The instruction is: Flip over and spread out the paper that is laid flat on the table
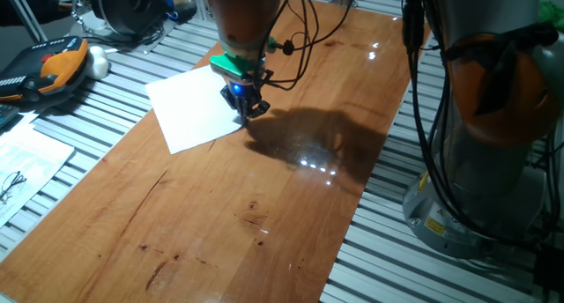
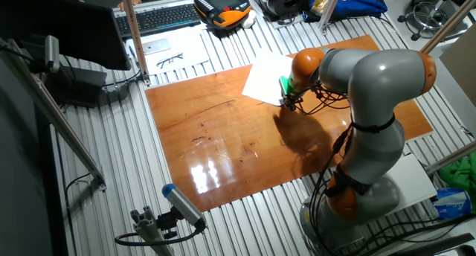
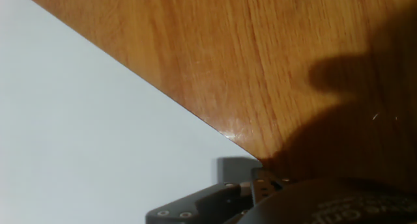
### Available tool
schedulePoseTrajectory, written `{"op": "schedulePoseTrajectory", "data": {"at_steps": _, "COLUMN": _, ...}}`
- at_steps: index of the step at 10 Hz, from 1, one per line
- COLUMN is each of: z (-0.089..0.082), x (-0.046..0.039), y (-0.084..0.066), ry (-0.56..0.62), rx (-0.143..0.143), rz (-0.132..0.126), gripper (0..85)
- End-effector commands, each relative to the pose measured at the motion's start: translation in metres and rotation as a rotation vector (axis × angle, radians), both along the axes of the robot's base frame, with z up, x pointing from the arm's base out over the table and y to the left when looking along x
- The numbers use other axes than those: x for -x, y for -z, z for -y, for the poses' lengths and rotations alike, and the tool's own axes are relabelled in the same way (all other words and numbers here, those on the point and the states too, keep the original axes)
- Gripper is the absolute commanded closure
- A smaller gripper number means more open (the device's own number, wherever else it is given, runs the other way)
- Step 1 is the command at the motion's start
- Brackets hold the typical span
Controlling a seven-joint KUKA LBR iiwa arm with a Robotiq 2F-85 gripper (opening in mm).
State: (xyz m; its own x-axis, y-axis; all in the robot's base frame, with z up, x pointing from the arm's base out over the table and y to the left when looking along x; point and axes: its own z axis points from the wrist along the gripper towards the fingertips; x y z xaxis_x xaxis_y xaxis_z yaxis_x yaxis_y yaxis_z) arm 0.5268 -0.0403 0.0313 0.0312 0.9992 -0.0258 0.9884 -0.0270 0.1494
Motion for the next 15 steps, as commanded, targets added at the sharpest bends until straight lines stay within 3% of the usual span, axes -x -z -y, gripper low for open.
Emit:
{"op": "schedulePoseTrajectory", "data": {"at_steps": 1, "z": -0.001, "x": -0.0008, "y": -0.003, "ry": -0.001, "rx": 0.000, "rz": -0.001, "gripper": 85.0}}
{"op": "schedulePoseTrajectory", "data": {"at_steps": 4, "z": 0.001, "x": 0.0003, "y": -0.025, "ry": -0.020, "rx": -0.028, "rz": -0.002, "gripper": 85.0}}
{"op": "schedulePoseTrajectory", "data": {"at_steps": 7, "z": 0.005, "x": 0.0066, "y": -0.055, "ry": -0.076, "rx": -0.028, "rz": -0.012, "gripper": 85.0}}
{"op": "schedulePoseTrajectory", "data": {"at_steps": 12, "z": 0.011, "x": 0.0165, "y": -0.126, "ry": -0.144, "rx": -0.033, "rz": -0.064, "gripper": 85.0}}
{"op": "schedulePoseTrajectory", "data": {"at_steps": 15, "z": 0.014, "x": 0.0209, "y": -0.162, "ry": -0.252, "rx": -0.044, "rz": -0.092, "gripper": 85.0}}
